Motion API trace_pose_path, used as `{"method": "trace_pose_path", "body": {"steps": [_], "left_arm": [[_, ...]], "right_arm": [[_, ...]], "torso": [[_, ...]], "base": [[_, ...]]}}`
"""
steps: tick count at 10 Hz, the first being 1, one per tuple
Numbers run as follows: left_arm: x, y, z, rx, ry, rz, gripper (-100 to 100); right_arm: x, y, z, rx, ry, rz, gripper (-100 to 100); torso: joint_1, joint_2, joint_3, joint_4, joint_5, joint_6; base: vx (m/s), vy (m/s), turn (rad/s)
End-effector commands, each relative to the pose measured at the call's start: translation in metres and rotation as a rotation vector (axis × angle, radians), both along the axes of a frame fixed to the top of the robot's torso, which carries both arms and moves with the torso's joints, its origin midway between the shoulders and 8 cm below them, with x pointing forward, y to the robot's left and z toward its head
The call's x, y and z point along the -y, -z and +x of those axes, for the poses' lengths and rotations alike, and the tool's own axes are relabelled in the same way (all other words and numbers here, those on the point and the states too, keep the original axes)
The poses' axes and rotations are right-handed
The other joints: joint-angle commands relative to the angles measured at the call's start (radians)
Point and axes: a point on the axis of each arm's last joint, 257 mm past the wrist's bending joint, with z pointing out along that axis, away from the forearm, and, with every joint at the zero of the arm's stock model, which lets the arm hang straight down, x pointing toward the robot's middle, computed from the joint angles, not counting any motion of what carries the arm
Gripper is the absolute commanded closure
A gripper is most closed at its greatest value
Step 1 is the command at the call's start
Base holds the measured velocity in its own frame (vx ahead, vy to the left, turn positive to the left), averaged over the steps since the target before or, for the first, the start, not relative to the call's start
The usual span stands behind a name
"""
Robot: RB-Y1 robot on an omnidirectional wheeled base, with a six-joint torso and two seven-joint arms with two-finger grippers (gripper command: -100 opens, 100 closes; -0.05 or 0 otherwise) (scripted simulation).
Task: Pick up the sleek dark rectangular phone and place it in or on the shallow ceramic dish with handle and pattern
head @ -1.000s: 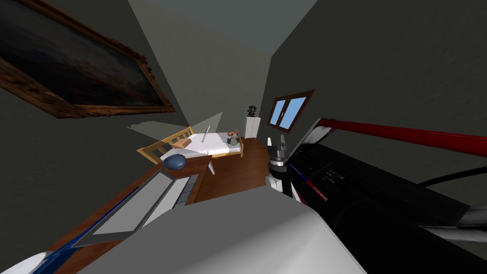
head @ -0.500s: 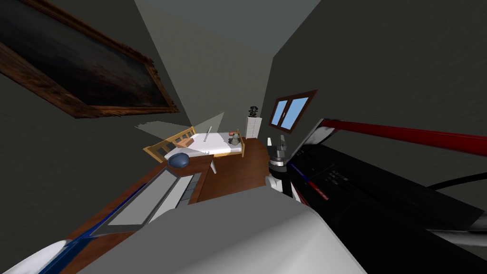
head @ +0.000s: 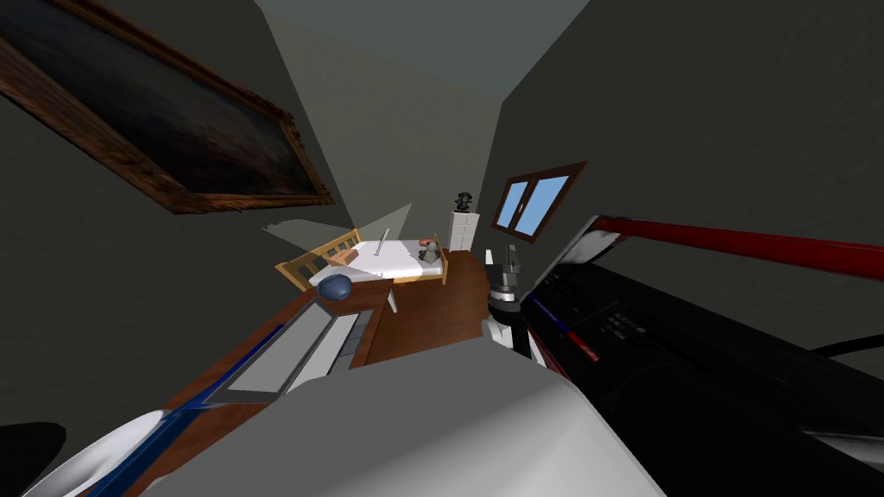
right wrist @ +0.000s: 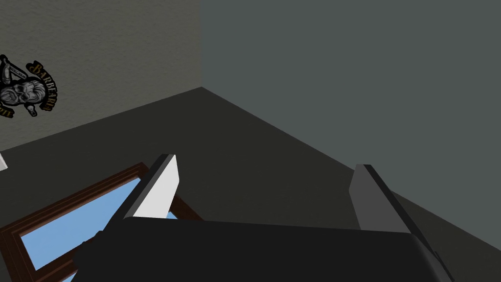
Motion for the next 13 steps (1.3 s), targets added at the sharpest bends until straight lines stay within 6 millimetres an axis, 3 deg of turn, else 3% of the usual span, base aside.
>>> {"method": "trace_pose_path", "body": {"steps": [1,2,3,7,8,9,13], "left_arm": [[0.006,0.000,0.008,0.003,0.006,-0.027,100],[0.004,0.000,0.004,0.001,0.006,-0.015,100],[0.005,0.000,0.004,-0.001,0.005,-0.019,-100],[0.005,0.000,0.004,-0.001,0.005,-0.018,-100],[0.005,0.000,0.004,-0.001,0.005,-0.018,0],[-0.006,-0.011,0.003,-0.001,0.007,-0.017,-100],[-0.025,-0.034,0.003,0.000,0.015,-0.015,-100]], "right_arm": [[0.000,0.000,0.000,0.000,0.000,0.000,0],[0.000,0.000,0.000,0.000,0.000,0.000,0],[0.000,0.000,0.000,0.000,0.000,0.000,0],[0.000,0.000,0.000,0.000,0.000,0.000,0],[0.000,0.000,0.000,0.000,0.000,0.000,0],[0.000,0.000,0.000,0.000,0.000,0.000,0],[0.000,0.000,0.000,0.000,0.000,0.000,0]], "torso": [[0.000,0.000,0.000,0.000,0.000,0.000],[0.000,0.000,0.000,0.000,0.000,0.000],[-0.003,-0.001,0.000,0.000,0.000,0.001],[-0.006,-0.001,0.000,0.000,-0.001,0.001],[-0.006,-0.001,0.000,0.000,-0.001,0.001],[-0.006,-0.001,0.000,0.000,-0.001,0.001],[-0.009,-0.002,-0.001,0.000,-0.002,0.001]], "base": [[-0.015,0.077,0.081],[-0.005,0.030,0.011],[-0.001,0.006,-0.002],[0.000,0.000,0.000],[0.000,0.000,0.000],[0.008,-0.034,0.024],[0.017,-0.052,0.023]]}}
